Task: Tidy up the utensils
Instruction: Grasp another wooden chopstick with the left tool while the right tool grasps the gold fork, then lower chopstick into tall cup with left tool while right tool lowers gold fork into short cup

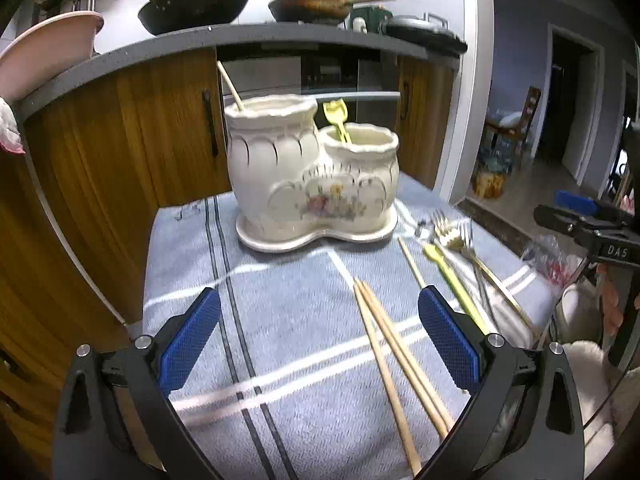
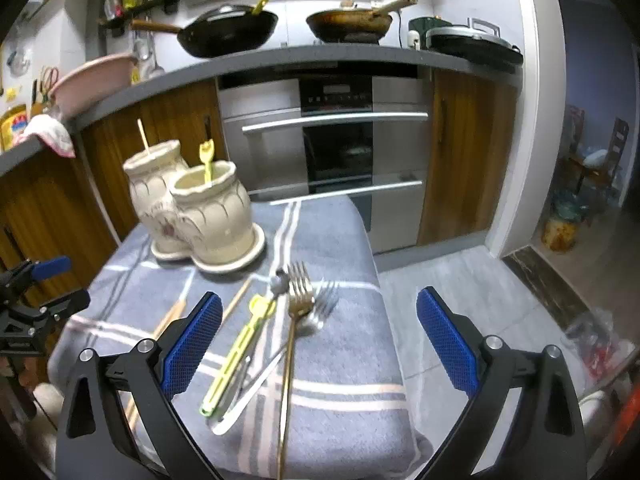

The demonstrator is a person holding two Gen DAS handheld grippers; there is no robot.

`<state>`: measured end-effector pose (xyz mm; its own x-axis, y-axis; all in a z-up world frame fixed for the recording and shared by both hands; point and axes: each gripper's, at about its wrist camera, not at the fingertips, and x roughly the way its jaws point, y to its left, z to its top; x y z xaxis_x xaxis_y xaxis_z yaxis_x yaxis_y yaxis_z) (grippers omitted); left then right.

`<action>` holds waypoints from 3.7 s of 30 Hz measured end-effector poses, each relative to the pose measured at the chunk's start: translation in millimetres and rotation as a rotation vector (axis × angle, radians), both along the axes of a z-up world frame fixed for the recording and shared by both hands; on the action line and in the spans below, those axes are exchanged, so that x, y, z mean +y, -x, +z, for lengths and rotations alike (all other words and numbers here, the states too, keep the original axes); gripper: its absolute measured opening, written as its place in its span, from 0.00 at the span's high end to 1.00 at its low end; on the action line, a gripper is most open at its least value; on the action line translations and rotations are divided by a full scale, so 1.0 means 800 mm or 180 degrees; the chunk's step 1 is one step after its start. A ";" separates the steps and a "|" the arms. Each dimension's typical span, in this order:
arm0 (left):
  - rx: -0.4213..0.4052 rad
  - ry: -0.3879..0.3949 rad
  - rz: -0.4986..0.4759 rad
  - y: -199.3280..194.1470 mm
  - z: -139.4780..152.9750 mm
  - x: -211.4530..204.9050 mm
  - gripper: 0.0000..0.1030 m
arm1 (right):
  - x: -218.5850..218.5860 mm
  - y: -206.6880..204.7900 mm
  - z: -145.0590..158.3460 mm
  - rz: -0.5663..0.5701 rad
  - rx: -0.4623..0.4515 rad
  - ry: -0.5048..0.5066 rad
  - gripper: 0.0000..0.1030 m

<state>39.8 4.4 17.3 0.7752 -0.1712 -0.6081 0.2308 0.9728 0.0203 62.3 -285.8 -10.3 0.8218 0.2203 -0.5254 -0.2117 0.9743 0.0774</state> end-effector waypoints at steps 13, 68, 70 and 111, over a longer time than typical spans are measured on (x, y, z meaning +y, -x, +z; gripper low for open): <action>0.0368 -0.0127 -0.0099 -0.002 -0.041 -0.012 0.05 | 0.006 -0.006 -0.047 0.0084 0.0378 0.0175 0.06; 0.0940 -0.0330 -0.0538 -0.074 -0.069 -0.035 0.94 | 0.029 -0.078 -0.070 0.0526 0.1021 0.0088 0.93; 0.0879 -0.0290 -0.0533 -0.070 -0.063 -0.030 0.94 | 0.026 -0.075 -0.065 0.0522 0.0972 0.0060 0.93; 0.0611 -0.0016 -0.0536 -0.057 -0.045 -0.002 0.94 | 0.064 -0.086 -0.050 0.0502 0.0678 0.0541 0.95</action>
<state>85.0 2.8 -18.9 0.6063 -0.2848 -0.7425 0.3898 0.9203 -0.0347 131.1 -234.3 -50.0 0.6521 0.2306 -0.7222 -0.3576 0.9335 -0.0249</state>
